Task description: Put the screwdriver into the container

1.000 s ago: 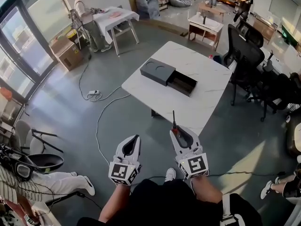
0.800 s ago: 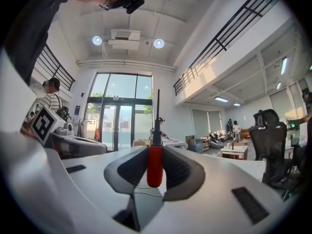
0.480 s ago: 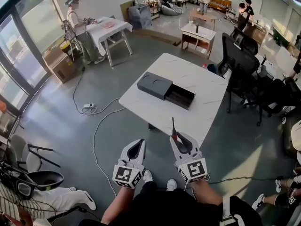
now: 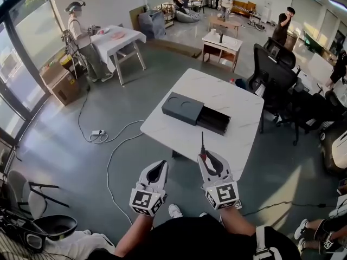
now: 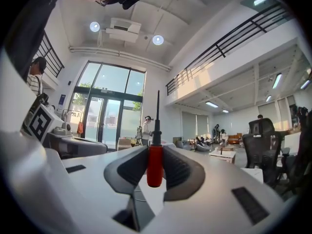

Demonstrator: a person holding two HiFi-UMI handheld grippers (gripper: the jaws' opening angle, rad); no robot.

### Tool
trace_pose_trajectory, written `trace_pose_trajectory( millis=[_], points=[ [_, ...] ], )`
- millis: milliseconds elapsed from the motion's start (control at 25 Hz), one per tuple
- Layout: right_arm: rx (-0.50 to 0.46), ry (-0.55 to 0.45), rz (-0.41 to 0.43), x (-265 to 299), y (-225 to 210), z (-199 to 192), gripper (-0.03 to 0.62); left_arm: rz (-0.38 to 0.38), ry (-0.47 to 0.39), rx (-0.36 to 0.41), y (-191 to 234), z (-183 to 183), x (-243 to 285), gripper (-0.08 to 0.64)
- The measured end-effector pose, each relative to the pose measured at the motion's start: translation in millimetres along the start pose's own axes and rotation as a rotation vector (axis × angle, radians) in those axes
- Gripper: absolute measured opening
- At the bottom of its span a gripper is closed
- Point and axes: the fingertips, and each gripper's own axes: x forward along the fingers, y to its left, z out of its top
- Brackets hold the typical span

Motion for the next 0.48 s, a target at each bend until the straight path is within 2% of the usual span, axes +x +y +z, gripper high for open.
trace_pose_trajectory(
  millis=[200, 480],
  points=[
    [-0.044, -0.007, -0.003, 20, 20, 7, 0.097, -0.044, 0.008, 0.015, 26, -1, -2, 0.009],
    [-0.065, 0.004, -0.053, 26, 12, 13, 0.097, -0.096, -0.011, 0.019, 36, 4, 12, 0.009]
  ],
)
